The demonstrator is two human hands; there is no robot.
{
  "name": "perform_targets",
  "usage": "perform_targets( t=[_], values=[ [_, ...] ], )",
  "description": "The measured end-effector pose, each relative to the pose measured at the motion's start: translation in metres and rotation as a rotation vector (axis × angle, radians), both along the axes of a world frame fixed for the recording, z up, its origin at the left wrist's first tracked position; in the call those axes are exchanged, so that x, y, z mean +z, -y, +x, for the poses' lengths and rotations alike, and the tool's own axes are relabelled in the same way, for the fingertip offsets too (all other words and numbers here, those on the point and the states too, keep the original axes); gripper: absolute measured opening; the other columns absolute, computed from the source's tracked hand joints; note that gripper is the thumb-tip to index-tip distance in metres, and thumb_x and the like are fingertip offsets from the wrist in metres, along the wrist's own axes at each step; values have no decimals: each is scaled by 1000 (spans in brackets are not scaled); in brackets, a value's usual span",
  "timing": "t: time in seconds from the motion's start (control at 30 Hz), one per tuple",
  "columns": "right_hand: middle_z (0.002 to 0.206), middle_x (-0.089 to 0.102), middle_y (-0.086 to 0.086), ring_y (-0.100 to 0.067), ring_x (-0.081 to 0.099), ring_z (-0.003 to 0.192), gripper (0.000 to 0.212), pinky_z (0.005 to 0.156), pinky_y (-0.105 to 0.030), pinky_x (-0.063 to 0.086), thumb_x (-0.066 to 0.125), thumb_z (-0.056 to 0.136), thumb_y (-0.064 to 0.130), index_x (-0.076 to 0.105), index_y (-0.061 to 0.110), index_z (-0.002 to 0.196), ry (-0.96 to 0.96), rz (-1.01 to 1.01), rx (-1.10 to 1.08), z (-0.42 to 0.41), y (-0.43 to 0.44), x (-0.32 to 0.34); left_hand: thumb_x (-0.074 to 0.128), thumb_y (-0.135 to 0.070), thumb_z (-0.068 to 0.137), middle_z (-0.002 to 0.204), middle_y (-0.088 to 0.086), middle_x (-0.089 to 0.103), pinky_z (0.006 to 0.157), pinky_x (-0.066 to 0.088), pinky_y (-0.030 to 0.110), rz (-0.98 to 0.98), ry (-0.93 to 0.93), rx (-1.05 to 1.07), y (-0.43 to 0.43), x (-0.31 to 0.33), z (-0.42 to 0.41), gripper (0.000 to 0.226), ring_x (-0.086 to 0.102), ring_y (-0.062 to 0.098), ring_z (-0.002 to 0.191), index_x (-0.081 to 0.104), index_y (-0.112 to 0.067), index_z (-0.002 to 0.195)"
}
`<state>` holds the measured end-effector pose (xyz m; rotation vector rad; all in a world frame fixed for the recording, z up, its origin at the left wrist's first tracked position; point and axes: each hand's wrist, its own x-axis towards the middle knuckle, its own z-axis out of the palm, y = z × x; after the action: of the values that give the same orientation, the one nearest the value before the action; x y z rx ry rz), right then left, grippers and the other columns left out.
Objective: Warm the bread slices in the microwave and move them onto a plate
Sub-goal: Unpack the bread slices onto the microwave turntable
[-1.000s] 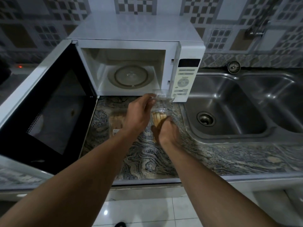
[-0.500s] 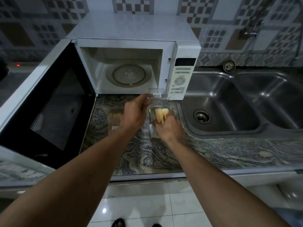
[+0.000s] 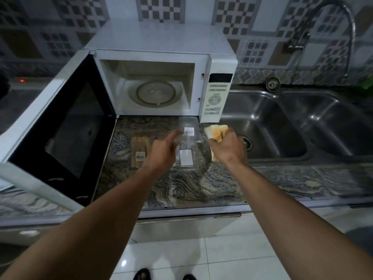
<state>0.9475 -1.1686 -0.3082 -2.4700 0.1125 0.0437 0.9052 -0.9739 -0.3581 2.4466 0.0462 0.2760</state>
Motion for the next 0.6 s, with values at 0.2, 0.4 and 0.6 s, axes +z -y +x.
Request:
perform_targets(
  t=[0.2,0.4,0.6],
  values=[
    [83,63,5,-6,55,59,34,39,-18,35,68,92,34,49,14,112,104,73,27,14,-6,22,45,1,95,102,10,72,47,49,25,38,-79,22,4,-19,-16,44,62,13,56,53,-25,130],
    [76,50,12,5,45,59,36,33,-3,29,69,92,24,52,7,119,161,174,123,22,-22,29,60,-48,92,130,3,63,82,58,40,-10,-125,109,19,-21,-10,49,70,15,81,42,-33,135],
    [72,51,14,-4,58,61,36,41,-17,39,71,89,30,53,11,115,181,127,180,32,-44,32,63,-28,90,108,0,61,63,39,13,14,-97,122,22,-31,-14,30,60,8,78,64,-22,119]
  ],
)
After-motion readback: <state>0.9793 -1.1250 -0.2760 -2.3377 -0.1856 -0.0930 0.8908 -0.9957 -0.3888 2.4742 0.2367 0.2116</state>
